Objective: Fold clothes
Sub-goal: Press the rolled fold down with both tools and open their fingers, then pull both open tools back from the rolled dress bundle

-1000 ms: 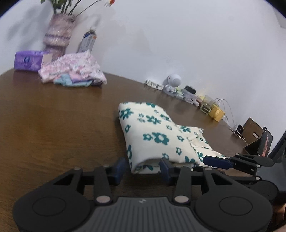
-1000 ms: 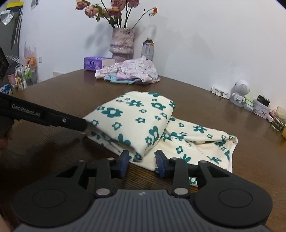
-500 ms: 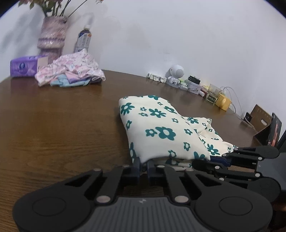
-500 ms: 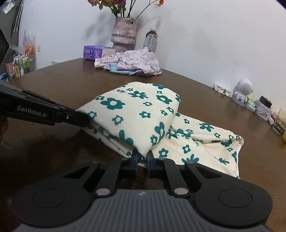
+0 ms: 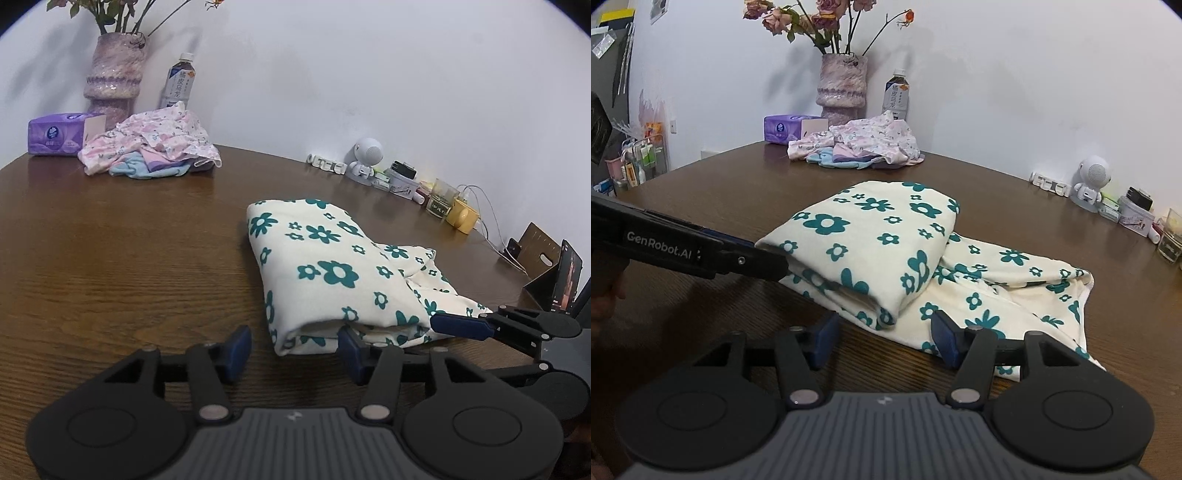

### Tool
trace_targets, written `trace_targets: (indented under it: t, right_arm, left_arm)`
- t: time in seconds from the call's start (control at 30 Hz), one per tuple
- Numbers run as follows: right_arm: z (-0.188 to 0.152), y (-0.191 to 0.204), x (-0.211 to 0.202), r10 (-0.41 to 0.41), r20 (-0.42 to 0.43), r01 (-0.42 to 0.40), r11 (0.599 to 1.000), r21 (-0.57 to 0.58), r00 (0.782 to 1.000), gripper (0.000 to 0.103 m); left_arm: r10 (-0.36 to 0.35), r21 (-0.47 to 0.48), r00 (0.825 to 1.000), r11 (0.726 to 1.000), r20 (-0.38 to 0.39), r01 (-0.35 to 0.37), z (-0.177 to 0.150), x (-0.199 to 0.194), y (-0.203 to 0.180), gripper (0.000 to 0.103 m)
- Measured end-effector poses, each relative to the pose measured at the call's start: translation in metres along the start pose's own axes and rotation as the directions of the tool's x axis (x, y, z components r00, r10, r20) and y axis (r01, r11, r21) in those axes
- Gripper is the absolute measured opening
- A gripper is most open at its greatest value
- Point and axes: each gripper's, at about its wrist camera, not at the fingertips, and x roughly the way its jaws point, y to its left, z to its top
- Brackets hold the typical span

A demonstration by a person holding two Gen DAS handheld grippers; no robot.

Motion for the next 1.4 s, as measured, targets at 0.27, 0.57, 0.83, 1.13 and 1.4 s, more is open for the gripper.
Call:
trace_targets:
  t: [0.27,0.57,0.83,1.13,1.4]
  right_arm:
    - [0.005,-0.002,0.021,0.017,-0.029,-0.017,1.000,-0.013,0.999,0.024]
    - [0.012,0.005,0.031,0.052,-0.017,-0.053,0.997,-0.052,0.999,0.013]
    - [0.019,0.009,0.042,0.084,-0.010,-0.085,0.993,-0.082,0.996,0.013]
    - [0.011,-0.009,0.016,0.112,0.043,-0.113,0.994,0.014,0.993,0.060]
    - [0.002,-0.018,0.000,0.118,0.077,-0.125,0.989,0.083,0.990,0.079]
  left_arm:
    - [0.027,0.056,1.000,0.998,-0.009,-0.026,0.004,0.016,-0.002,0.010]
    - [0.067,0.031,0.998,0.997,0.019,-0.068,0.003,0.006,0.005,0.008]
    - [0.098,0.001,0.995,0.995,0.020,-0.098,0.008,0.004,0.014,0.007]
    - [0.039,-0.026,0.998,0.999,0.055,-0.037,0.009,-0.011,0.009,0.077]
    - [0.027,-0.013,0.996,1.000,0.080,-0.026,0.001,-0.015,0.000,0.089]
